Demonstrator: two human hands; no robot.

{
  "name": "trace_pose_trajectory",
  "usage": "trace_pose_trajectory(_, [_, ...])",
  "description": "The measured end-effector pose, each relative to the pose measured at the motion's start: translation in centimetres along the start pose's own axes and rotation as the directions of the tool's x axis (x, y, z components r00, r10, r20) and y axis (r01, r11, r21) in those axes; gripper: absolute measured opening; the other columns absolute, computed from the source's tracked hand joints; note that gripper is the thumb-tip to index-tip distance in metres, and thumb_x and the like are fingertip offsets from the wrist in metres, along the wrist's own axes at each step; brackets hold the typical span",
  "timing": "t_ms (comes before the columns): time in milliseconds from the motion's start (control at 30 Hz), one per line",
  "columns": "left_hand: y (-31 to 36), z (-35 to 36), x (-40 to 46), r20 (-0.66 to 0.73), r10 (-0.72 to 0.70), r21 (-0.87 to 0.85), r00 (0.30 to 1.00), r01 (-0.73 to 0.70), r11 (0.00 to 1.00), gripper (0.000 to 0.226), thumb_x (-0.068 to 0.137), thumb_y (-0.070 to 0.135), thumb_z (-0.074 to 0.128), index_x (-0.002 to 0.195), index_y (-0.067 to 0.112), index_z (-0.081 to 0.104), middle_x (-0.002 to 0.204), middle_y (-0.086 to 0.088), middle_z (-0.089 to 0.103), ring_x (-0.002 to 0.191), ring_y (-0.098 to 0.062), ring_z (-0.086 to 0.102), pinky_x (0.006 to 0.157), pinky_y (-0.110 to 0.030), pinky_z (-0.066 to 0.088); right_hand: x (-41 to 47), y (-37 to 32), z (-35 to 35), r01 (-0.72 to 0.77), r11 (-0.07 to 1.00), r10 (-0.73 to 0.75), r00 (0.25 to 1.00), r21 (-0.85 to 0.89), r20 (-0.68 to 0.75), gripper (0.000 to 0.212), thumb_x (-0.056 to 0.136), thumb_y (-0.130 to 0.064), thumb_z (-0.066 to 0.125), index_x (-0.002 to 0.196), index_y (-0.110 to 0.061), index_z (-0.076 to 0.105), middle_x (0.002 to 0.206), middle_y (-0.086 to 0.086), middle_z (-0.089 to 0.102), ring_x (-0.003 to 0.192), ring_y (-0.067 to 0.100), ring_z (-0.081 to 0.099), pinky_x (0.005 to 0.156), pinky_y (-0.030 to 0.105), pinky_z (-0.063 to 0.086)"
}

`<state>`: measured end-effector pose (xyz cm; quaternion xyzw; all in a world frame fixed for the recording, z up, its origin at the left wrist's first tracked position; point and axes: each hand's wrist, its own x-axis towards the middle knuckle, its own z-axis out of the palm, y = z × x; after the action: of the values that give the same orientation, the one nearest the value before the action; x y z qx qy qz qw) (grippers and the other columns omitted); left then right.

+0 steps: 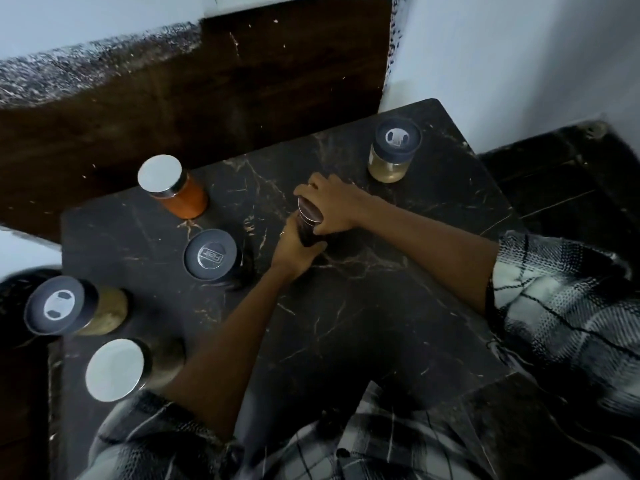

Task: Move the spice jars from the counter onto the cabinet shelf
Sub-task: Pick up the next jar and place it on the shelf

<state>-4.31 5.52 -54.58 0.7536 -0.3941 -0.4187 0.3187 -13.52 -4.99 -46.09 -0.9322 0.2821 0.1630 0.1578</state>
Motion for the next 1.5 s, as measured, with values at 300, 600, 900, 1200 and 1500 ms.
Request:
trace_pose_trajectory(300, [-0.2,0.8,-0.4,-0.073,0.023,-0.090,0.997,-0.029,0.995,0.064,0.073,0.025,0.078,0.123,0.025,0.038,0.113,0.009,0.056,0.110,-0.015,0.056,0.080,-0.017,0.044,-0.1,-0.2,-2.3,0.030,0.999,-0.030,0.999,0.024,-0.026,0.074,0.070,-0.045,0.074,0.131,-0.022,0.038,0.128,0.007,0.042,0.107,0.025,0.050,0.074,0.032,0.039])
trace_pose_trajectory(600, [4.8,-2.5,-3.5,-0.258,0.165,-0.169,0.952,-0.212,0.962,0.072,0.066,0.040,0.082,0.113,0.038,0.028,0.099,0.027,0.046,0.087,0.012,0.049,0.063,-0.002,0.038,-1.7,-3.9,-9.7,0.033,0.999,-0.031,0.996,0.030,-0.088,0.067,0.066,-0.053,0.074,0.118,-0.022,0.047,0.118,0.004,0.045,0.097,0.023,0.051,0.068,0.030,0.041])
trace_pose_trajectory(900, [9.0,-9.7,-6.3,0.060,0.266,-0.164,0.962,-0.254,0.953,0.081,0.067,0.034,0.079,0.136,0.020,0.038,0.128,0.006,0.051,0.110,-0.007,0.052,0.083,-0.018,0.041,-5.7,-7.9,-17.3,0.161,0.986,-0.163,0.981,0.031,0.103,0.075,0.074,-0.026,0.077,0.138,-0.038,0.039,0.139,-0.001,0.031,0.113,0.025,0.042,0.088,0.044,0.053])
trace_pose_trajectory(1200, [10.9,-12.2,-9.8,-0.071,0.382,-0.267,0.921,-0.386,0.883,0.076,0.060,0.038,0.082,0.124,0.037,0.042,0.111,0.022,0.057,0.097,0.011,0.059,0.067,-0.005,0.046,-8.0,-11.0,-20.6,0.020,0.997,-0.015,0.998,0.077,-0.059,0.056,0.069,-0.059,0.070,0.110,-0.023,0.056,0.123,0.003,0.049,0.097,0.027,0.058,0.053,0.029,0.056])
trace_pose_trajectory(1500, [11.7,-15.1,-10.5,-0.143,0.417,-0.298,0.898,-0.440,0.847,0.092,0.057,0.038,0.086,0.134,0.029,0.037,0.131,0.002,0.056,0.121,-0.017,0.054,0.103,-0.045,0.044,-9.3,-13.3,-23.3,0.084,0.993,-0.079,0.995,0.078,-0.055,0.045,0.073,-0.048,0.073,0.108,-0.027,0.055,0.115,-0.002,0.048,0.095,0.021,0.056,0.059,0.032,0.058])
